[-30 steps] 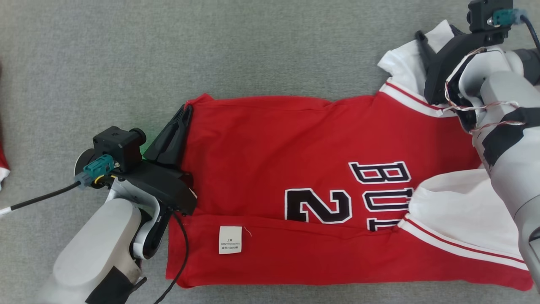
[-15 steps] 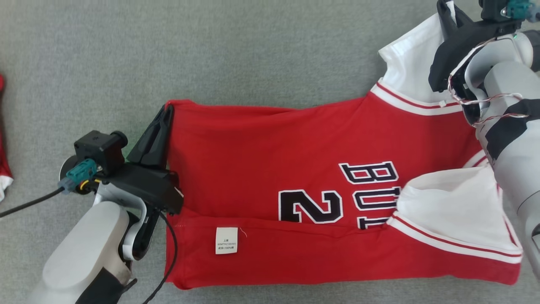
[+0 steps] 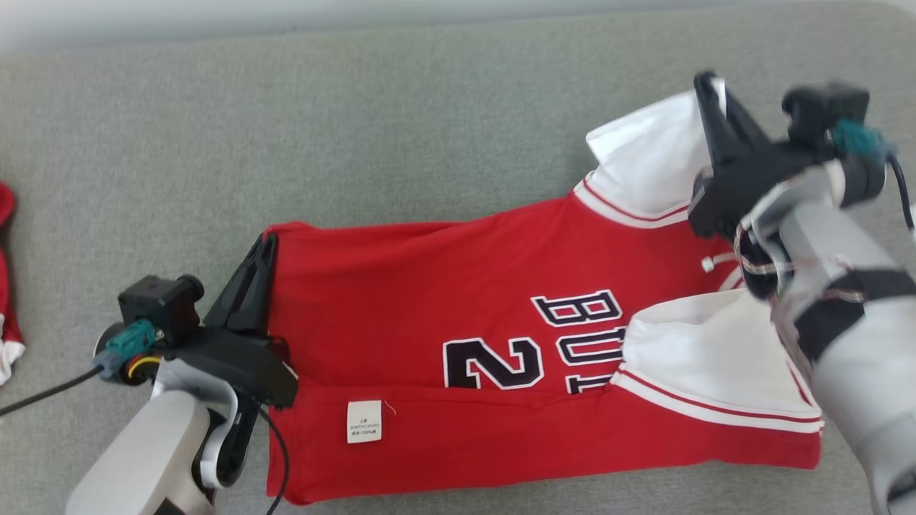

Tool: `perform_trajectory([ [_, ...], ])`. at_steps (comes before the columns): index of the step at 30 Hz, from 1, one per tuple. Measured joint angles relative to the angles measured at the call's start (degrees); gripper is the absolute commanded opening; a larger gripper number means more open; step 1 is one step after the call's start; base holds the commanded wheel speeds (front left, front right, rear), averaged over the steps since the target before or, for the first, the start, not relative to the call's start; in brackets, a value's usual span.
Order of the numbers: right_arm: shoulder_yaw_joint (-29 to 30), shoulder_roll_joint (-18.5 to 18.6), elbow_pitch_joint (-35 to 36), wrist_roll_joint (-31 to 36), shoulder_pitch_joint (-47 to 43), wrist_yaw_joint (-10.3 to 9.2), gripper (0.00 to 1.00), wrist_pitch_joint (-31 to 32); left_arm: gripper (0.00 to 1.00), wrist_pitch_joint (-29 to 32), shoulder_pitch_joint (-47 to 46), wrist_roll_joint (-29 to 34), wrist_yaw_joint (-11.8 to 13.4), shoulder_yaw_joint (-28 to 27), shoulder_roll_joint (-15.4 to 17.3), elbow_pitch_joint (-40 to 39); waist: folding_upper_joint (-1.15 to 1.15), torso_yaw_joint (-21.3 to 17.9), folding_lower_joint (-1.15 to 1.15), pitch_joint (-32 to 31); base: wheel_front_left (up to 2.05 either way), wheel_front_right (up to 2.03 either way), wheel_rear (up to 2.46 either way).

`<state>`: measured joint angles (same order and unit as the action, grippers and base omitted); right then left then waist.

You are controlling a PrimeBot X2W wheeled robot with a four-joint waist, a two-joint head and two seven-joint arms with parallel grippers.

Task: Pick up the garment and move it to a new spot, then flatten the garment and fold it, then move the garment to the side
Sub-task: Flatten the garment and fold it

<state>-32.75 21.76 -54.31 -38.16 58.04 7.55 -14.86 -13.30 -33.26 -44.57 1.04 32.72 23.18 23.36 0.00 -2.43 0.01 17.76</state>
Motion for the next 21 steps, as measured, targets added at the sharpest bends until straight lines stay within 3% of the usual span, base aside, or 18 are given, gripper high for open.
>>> perform_trajectory([
  [9, 4.4, 5.4, 16.2, -5.9, -15.8, 0.00, 0.00, -0.1, 0.00, -0.4, 4.5, -1.0, 1.5, -1.0, 1.1, -1.9, 0.00, -1.6, 0.00, -3.1, 0.00, 0.00, 0.00],
  [21, 14.2, 4.0, 30.7, -6.0, -37.5, 0.00, 0.00, -0.1, 0.00, -1.2, 11.5, -1.3, 3.6, -1.9, 1.3, -5.2, 0.00, -3.2, 0.01, -5.5, 0.00, 0.00, 0.00],
])
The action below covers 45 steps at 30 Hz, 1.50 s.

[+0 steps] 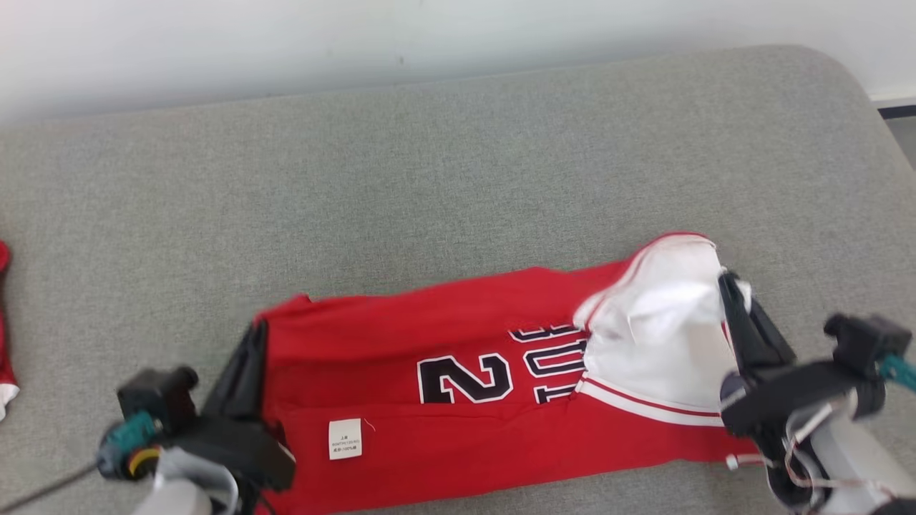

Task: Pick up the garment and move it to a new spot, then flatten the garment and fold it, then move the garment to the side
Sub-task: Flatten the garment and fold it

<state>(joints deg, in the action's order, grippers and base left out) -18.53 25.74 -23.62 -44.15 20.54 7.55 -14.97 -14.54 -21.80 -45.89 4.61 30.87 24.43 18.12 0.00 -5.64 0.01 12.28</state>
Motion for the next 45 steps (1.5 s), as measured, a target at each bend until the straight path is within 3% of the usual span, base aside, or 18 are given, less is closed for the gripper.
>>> perform_trajectory([
  [8, 7.2, -2.2, 4.4, 2.6, -9.5, 0.00, 0.00, 1.9, 0.00, -0.3, 8.3, -0.1, 2.4, -1.5, -2.5, -3.9, 0.00, 0.3, 0.00, -1.3, 0.00, 0.00, 0.00],
  [13, 10.6, -4.2, 5.3, 4.8, -13.9, 0.00, 0.00, 4.4, 0.00, -0.5, 11.8, 0.0, 1.9, -2.3, -4.4, -3.4, 0.00, 1.0, 0.00, -2.1, 0.00, 0.00, 0.00],
  [14, 11.0, -4.7, 5.2, 5.1, -14.2, 0.00, 0.09, 5.4, 0.20, -0.5, 12.0, 0.2, 1.9, -2.5, -4.9, -3.1, 0.00, 1.1, 0.00, -2.3, 0.00, 0.00, 0.00],
  [15, 11.3, -5.1, 5.2, 5.7, -14.6, 0.00, 0.49, 6.1, 0.53, -0.5, 12.1, 0.5, 1.6, -2.8, -5.4, -2.6, 0.00, 1.2, -0.01, -2.5, 0.00, 0.00, 0.00],
  [16, 11.7, -5.6, 5.3, 6.3, -14.7, 0.00, 0.93, 6.3, 1.00, -0.5, 12.1, 1.3, 1.5, -3.0, -5.7, -2.2, 0.00, 1.3, -0.01, -2.8, 0.00, 0.00, 0.00],
  [17, 12.2, -5.9, 5.5, 6.9, -14.8, 0.00, 1.00, 6.5, 1.00, -0.5, 12.1, 2.2, 1.4, -3.8, -6.1, -2.1, -0.01, 1.4, -0.01, -3.0, 0.00, 0.00, 0.00],
  [30, 17.5, -6.0, 7.5, 12.5, -15.6, 0.00, 1.00, 11.0, 1.00, -0.5, 18.2, 20.2, 2.4, -20.5, -11.4, -10.1, -0.01, 2.3, -0.01, -7.2, 0.00, 0.00, 0.00],
  [37, 17.6, -4.7, 2.2, 16.2, -12.3, 0.00, 1.00, 14.5, 1.00, -0.5, 21.2, 26.4, 1.5, -25.6, -10.9, -13.4, 0.00, 4.2, -0.01, -8.3, 0.00, 0.00, 0.00],
  [41, 16.8, -3.9, -2.7, 17.6, -9.7, 0.00, 1.00, 16.1, 1.00, -0.5, 23.0, 31.1, 1.4, -26.0, -9.3, -14.0, 0.00, 5.4, -0.01, -8.7, 0.00, 0.00, 0.00],
  [45, 15.5, -3.3, -8.8, 18.5, -7.3, 0.00, 1.00, 17.6, 1.00, -0.5, 24.3, 32.2, 1.4, -26.5, -10.1, -14.8, 0.00, 6.7, -0.01, -9.0, 0.00, 0.00, 0.00],
])
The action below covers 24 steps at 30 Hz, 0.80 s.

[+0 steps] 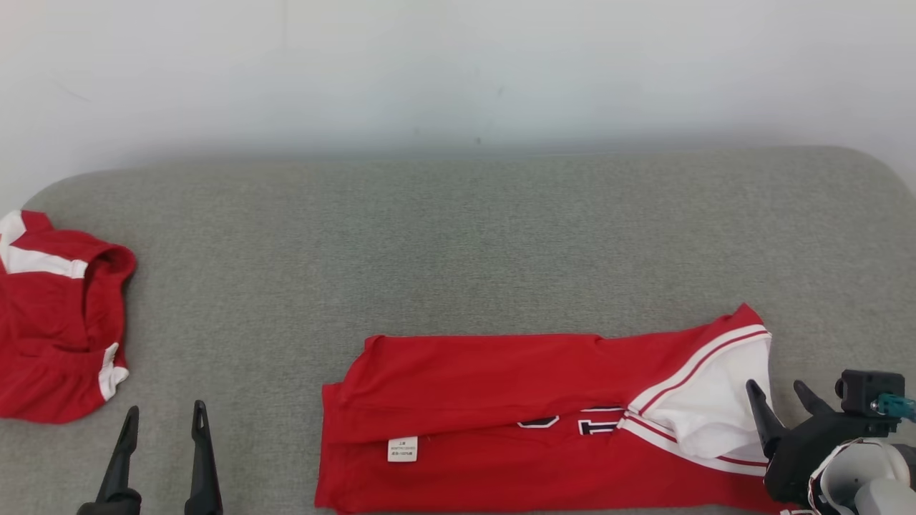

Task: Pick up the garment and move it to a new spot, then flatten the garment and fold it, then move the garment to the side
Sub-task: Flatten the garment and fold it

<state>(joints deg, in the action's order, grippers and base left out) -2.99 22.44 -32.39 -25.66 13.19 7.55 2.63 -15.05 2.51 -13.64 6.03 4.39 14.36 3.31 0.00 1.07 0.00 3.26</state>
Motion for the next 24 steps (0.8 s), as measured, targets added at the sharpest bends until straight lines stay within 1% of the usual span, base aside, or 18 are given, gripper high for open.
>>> perform_trajectory([
  [9, -3.4, 0.3, -12.3, 0.5, 6.0, 0.00, 1.00, 2.0, 1.00, 0.0, 1.3, 0.1, -2.1, -1.3, -1.5, -0.3, 0.00, 2.0, 0.00, 0.1, 0.00, 0.00, 0.00],
  [13, -3.7, 0.1, -17.7, 0.4, 8.0, 0.01, 1.00, 2.1, 1.00, 0.0, 1.3, 0.9, -3.0, -1.0, -2.0, 0.3, 0.00, 2.5, 0.00, -0.1, 0.00, 0.00, 0.00],
  [18, -4.1, -0.5, -22.3, -1.0, 9.2, 0.01, 1.00, 2.5, 1.00, 0.0, 1.4, 1.7, -3.3, -0.5, -2.3, 1.5, 0.00, 2.9, 0.00, -0.9, 0.00, 0.00, 0.00],
  [19, -4.7, -0.7, -23.5, -2.1, 9.2, 0.01, 0.65, 3.4, 1.00, 0.0, 1.5, 2.1, -3.5, -0.3, -2.0, 2.1, -0.01, 2.9, 0.00, -1.4, 0.00, 0.00, 0.00],
  [20, -5.1, -0.8, -23.9, -2.8, 9.3, 0.01, 0.41, 4.1, 1.00, 0.0, 1.8, 2.7, -3.6, 0.0, -1.8, 2.6, -0.01, 2.8, 0.00, -1.6, 0.00, 0.00, 0.00],
  [21, -5.6, -0.9, -24.0, -3.4, 9.4, 0.01, 0.00, 4.7, 1.00, 0.0, 2.0, 2.8, -3.6, 0.2, -1.7, 3.1, -0.01, 2.8, 0.00, -1.9, 0.00, 0.00, 0.00],
  [24, -6.8, -1.0, -24.4, -4.8, 9.3, 0.01, 0.00, 5.2, 1.00, 0.5, 2.1, 2.8, -3.8, 0.5, -1.5, 3.6, 0.00, 2.3, 0.00, -2.5, 0.00, 0.00, 0.00],
])
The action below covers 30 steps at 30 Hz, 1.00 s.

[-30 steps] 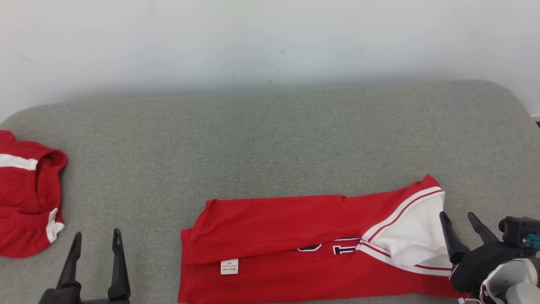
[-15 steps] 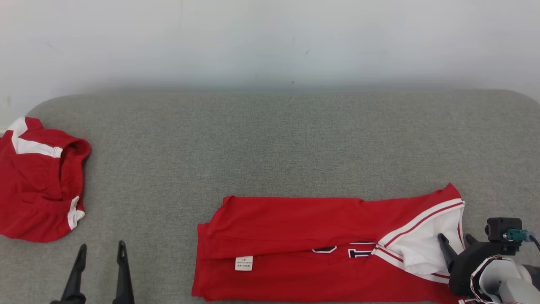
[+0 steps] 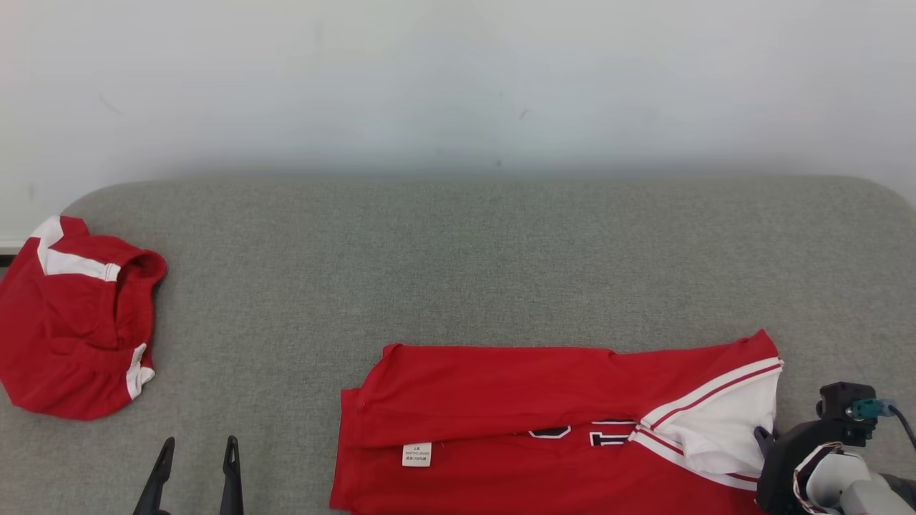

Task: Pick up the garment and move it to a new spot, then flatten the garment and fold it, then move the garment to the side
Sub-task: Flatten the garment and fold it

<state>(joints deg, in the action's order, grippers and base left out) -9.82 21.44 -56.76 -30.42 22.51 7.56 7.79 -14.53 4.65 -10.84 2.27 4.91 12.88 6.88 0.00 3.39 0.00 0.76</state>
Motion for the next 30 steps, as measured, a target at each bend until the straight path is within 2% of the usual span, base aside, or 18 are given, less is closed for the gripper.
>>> perform_trajectory([
  [8, -1.5, 1.5, -0.3, -2.5, 0.2, 0.01, 0.00, -2.7, 1.00, 0.1, 0.0, 0.0, 0.5, 0.1, 0.3, 0.0, 0.00, -0.9, 0.00, -1.4, 0.00, 0.00, 0.00],
  [18, 0.9, 11.9, -3.4, -3.3, 3.1, 0.00, 0.00, -6.8, 1.00, 0.0, 0.9, -1.5, 1.8, -1.0, -0.1, -0.5, 0.01, -1.4, 0.00, -2.1, 0.00, 0.00, 0.00],
  [23, 0.0, 11.7, 0.2, -3.2, 4.0, 0.00, 0.00, -7.8, 1.00, -0.1, 1.6, -2.1, 2.3, -1.8, -0.3, -0.6, 0.01, -2.3, 0.00, -2.5, 0.00, 0.00, 0.00],
  [30, -3.8, 8.2, 12.3, -4.9, 3.5, 0.00, 0.00, -6.7, 1.00, -0.3, 2.2, -2.5, 2.9, -2.6, -0.3, -1.1, 0.01, -3.7, 0.00, -2.8, 0.00, 0.00, 0.00],
])
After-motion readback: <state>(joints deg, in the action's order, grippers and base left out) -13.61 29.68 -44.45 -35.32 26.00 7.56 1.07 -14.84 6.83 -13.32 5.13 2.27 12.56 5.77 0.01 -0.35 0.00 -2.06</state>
